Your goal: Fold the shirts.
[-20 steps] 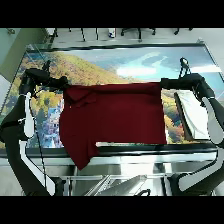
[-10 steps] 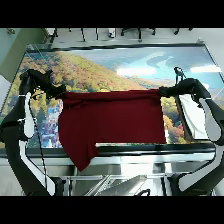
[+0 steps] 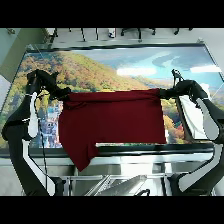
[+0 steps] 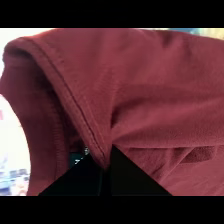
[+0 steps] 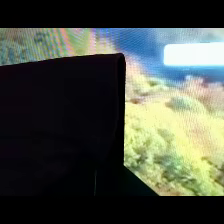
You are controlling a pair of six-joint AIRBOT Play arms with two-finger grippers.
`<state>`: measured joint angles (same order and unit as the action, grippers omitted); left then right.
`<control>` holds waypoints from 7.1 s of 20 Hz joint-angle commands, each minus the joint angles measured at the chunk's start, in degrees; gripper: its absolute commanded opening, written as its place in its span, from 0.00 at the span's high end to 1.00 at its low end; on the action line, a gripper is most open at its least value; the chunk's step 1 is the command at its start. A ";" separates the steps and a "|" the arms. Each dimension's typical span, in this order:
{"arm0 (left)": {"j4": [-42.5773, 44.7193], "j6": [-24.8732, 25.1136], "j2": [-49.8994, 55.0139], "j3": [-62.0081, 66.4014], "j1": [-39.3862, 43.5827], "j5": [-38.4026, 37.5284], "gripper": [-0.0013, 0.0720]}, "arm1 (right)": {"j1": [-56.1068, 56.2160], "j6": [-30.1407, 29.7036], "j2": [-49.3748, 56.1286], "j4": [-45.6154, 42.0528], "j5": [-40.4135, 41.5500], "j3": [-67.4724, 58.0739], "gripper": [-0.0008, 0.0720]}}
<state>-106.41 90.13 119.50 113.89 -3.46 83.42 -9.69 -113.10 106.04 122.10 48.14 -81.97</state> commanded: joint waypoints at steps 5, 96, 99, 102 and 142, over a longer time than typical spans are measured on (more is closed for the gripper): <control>-0.22 -0.35 0.35 0.15 0.52 2.82 0.02 | -0.04 0.00 -0.74 3.63 4.33 -0.39 0.45; -7.65 5.75 -71.04 -80.32 -14.45 1.20 0.96 | -15.21 8.04 -29.94 3.91 22.93 44.50 0.96; -2.45 2.71 -77.72 -82.58 -14.45 2.25 0.96 | -14.88 19.02 -36.52 -6.25 22.86 45.22 0.96; -1.25 1.81 -81.44 -82.90 -14.43 2.27 0.96 | -14.16 19.54 -40.04 -6.62 22.88 46.31 0.96; -3.15 -1.95 -21.57 -20.85 2.89 -6.71 0.11 | -6.88 1.84 -2.21 14.93 11.72 8.39 0.27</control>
<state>-109.51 88.92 97.89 90.45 -0.84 73.89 -16.45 -110.61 101.36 133.67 57.28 -73.47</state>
